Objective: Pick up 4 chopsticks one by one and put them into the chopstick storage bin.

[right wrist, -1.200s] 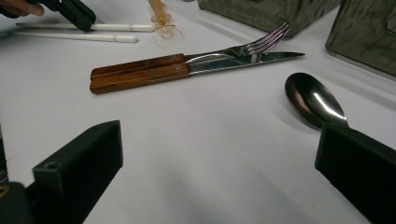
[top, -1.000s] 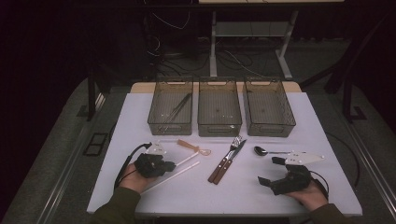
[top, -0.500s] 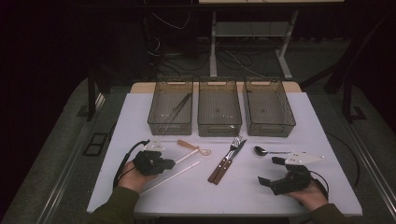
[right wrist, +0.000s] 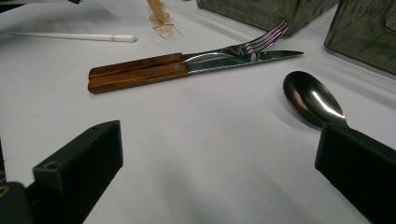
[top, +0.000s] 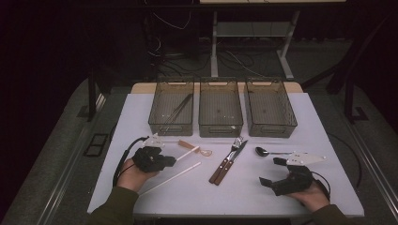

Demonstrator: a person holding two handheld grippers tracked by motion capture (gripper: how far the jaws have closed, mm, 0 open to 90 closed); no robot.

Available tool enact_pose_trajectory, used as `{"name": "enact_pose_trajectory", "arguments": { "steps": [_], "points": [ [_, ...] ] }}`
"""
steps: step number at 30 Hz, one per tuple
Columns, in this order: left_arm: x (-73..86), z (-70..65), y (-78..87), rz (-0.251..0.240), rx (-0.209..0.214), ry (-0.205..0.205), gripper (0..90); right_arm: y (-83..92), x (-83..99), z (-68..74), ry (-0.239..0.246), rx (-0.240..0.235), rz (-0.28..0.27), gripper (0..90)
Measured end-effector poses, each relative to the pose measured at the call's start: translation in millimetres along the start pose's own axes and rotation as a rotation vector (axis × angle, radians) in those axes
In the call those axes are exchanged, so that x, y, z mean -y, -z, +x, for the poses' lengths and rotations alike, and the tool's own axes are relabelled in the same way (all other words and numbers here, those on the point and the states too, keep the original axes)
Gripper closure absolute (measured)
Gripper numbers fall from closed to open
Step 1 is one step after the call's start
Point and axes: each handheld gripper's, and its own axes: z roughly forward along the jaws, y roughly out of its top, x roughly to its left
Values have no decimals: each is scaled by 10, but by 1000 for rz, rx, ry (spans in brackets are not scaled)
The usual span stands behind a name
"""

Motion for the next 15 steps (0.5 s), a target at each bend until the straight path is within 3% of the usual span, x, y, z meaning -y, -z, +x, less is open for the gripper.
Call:
{"name": "enact_pose_trajectory", "arguments": {
  "steps": [15],
  "points": [
    [-215,61,120,-48,-17,5,842,4,4,-14,-7,4,-4,11]
  ]
}}
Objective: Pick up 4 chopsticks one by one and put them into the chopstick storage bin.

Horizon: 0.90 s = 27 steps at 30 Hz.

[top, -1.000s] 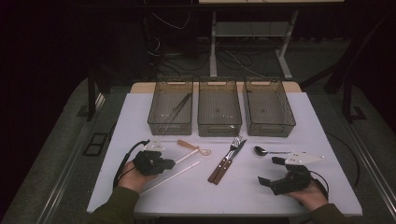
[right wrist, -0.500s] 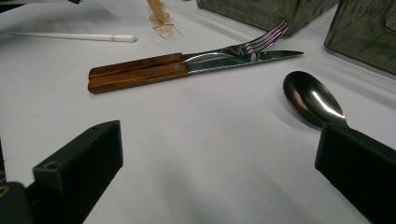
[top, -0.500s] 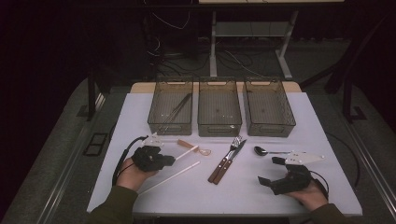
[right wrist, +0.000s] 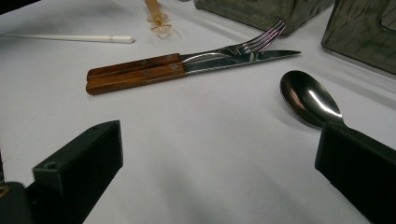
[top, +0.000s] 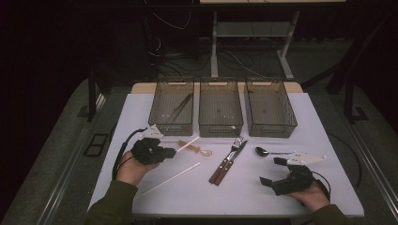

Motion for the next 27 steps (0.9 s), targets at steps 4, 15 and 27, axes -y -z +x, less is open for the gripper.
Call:
{"name": "enact_pose_trajectory", "arguments": {
  "steps": [4,15,27],
  "points": [
    [-69,48,-1,-1,-7,-9,842,-1,2,-2,2,1,0,11],
    [-303,148,-51,-20,-28,6,842,9,1,1,-4,-2,-1,11],
    [-610,322,-67,-35,-51,19,842,11,-1,0,-1,-3,-5,11]
  ]
}}
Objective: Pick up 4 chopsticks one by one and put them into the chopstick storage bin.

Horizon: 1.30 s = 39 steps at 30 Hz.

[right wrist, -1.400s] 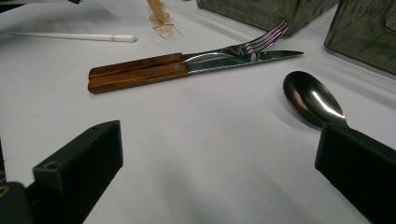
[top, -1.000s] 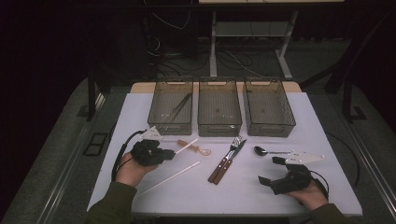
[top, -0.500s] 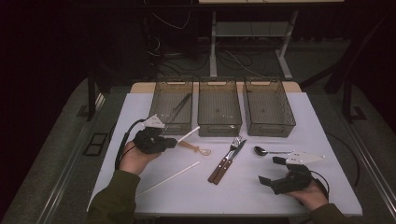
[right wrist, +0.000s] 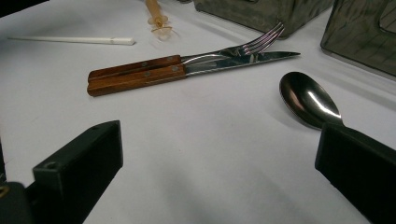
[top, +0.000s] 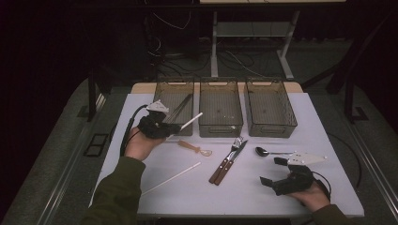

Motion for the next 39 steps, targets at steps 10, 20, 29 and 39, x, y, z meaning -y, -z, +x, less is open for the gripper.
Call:
{"name": "enact_pose_trajectory", "arguments": {
  "steps": [10,20,29,39],
  "points": [
    [-241,225,-34,-13,-35,21,842,7,-2,8,-1,-1,-4,11],
    [-499,456,-136,-25,-62,48,842,-16,7,23,0,-4,6,11],
    [-686,684,-260,-32,-104,62,842,10,-3,20,-3,-11,-11,11],
    [-773,910,-548,10,-198,123,842,6,-8,24,-6,-18,-15,11]
  ]
}}
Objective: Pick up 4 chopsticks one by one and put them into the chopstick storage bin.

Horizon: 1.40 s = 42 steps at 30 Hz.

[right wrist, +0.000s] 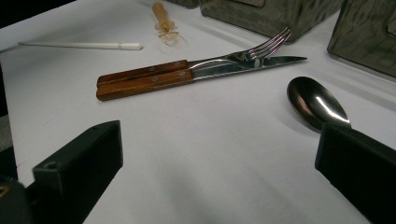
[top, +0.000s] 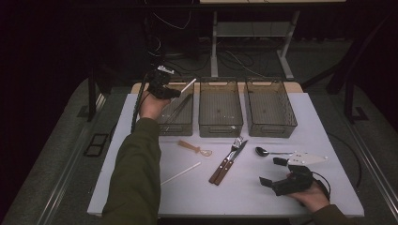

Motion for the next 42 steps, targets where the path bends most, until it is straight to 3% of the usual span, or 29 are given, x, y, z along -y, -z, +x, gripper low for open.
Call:
{"name": "enact_pose_trajectory", "arguments": {
  "steps": [4,9,14,20,22,28,34,42],
  "points": [
    [-51,28,-132,26,-35,2,841,4,1,7,-2,-3,0,11],
    [-31,76,-264,87,-82,44,841,16,5,1,-4,-4,-10,11],
    [-6,127,-346,108,-92,61,841,23,7,3,-6,-4,-9,11],
    [-24,148,-392,95,-87,34,830,31,16,2,-14,-2,-9,11],
    [-27,153,-377,77,-90,46,747,38,19,-1,-14,0,-9,11],
    [-23,143,-251,25,-74,48,677,44,21,2,-13,3,-11,11],
    [31,56,-106,-7,-31,15,581,42,22,6,-12,1,-8,11],
    [164,-101,98,-35,30,-61,484,37,14,13,-8,-3,-3,11]
  ]
}}
